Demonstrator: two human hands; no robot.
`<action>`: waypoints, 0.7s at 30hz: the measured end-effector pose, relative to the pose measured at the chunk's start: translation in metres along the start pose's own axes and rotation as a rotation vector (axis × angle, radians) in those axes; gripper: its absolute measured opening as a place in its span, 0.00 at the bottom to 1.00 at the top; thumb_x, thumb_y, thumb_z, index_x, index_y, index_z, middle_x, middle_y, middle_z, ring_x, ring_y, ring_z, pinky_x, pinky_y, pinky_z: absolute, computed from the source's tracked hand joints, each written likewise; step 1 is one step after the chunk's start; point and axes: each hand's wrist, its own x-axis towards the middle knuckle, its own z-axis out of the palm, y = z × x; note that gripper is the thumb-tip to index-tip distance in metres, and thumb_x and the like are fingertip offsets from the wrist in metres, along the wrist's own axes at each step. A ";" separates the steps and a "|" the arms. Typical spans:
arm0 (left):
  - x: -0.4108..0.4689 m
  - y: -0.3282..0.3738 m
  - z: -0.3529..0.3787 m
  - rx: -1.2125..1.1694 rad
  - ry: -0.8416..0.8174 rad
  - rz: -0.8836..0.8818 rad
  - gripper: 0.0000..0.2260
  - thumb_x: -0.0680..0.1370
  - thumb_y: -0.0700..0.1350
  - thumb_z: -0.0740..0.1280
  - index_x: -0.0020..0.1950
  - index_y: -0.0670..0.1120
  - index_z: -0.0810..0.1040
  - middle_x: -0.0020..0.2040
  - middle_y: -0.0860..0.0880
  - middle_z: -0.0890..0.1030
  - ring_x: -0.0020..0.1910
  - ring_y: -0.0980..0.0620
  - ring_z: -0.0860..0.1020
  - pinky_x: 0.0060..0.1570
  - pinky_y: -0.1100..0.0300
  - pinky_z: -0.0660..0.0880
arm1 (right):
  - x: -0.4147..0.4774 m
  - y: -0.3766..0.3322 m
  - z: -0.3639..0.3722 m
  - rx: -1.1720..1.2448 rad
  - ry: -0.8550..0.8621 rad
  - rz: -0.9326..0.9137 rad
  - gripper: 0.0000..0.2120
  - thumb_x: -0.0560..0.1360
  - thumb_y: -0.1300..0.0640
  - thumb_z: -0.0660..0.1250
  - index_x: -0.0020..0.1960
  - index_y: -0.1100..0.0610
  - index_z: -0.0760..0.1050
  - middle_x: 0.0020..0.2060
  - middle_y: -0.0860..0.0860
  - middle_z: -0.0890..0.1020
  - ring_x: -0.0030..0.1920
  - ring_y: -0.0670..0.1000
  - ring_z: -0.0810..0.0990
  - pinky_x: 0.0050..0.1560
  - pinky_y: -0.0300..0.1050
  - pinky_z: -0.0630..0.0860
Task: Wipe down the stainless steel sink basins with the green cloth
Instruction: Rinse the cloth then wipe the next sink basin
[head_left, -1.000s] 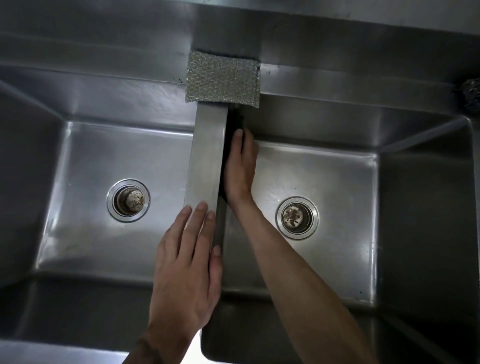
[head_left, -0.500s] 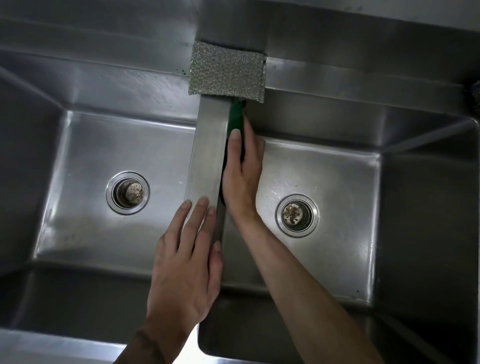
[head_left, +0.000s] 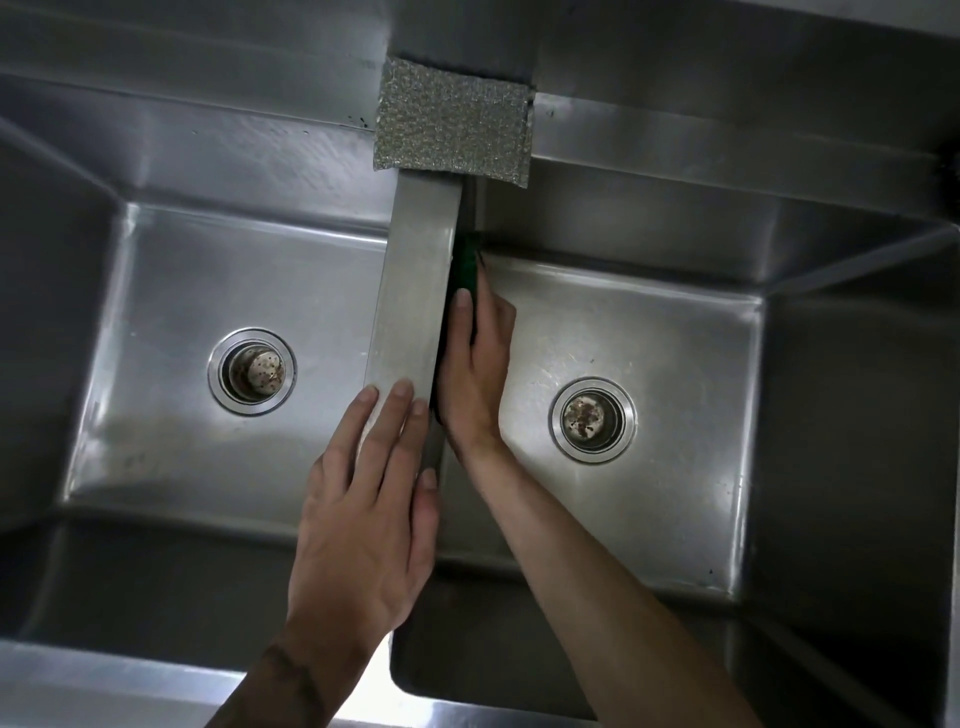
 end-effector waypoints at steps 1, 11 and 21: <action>0.000 0.000 0.000 0.003 -0.005 0.000 0.23 0.86 0.45 0.56 0.80 0.38 0.70 0.82 0.41 0.68 0.82 0.37 0.66 0.72 0.37 0.73 | 0.005 0.006 0.003 -0.031 -0.003 0.060 0.24 0.83 0.38 0.54 0.77 0.40 0.69 0.65 0.48 0.73 0.63 0.36 0.75 0.66 0.37 0.69; 0.000 -0.001 0.000 0.010 -0.019 -0.004 0.23 0.87 0.45 0.54 0.79 0.37 0.70 0.82 0.41 0.68 0.82 0.37 0.64 0.72 0.36 0.73 | -0.049 0.003 -0.017 -0.049 -0.116 0.020 0.24 0.84 0.39 0.53 0.80 0.33 0.59 0.64 0.45 0.71 0.65 0.41 0.76 0.70 0.44 0.72; 0.000 -0.002 0.000 0.002 -0.013 -0.010 0.23 0.87 0.45 0.54 0.79 0.36 0.71 0.82 0.41 0.68 0.82 0.37 0.64 0.73 0.37 0.71 | -0.047 0.017 -0.008 -0.065 -0.069 0.253 0.24 0.84 0.36 0.48 0.78 0.34 0.64 0.63 0.47 0.73 0.63 0.42 0.76 0.72 0.53 0.72</action>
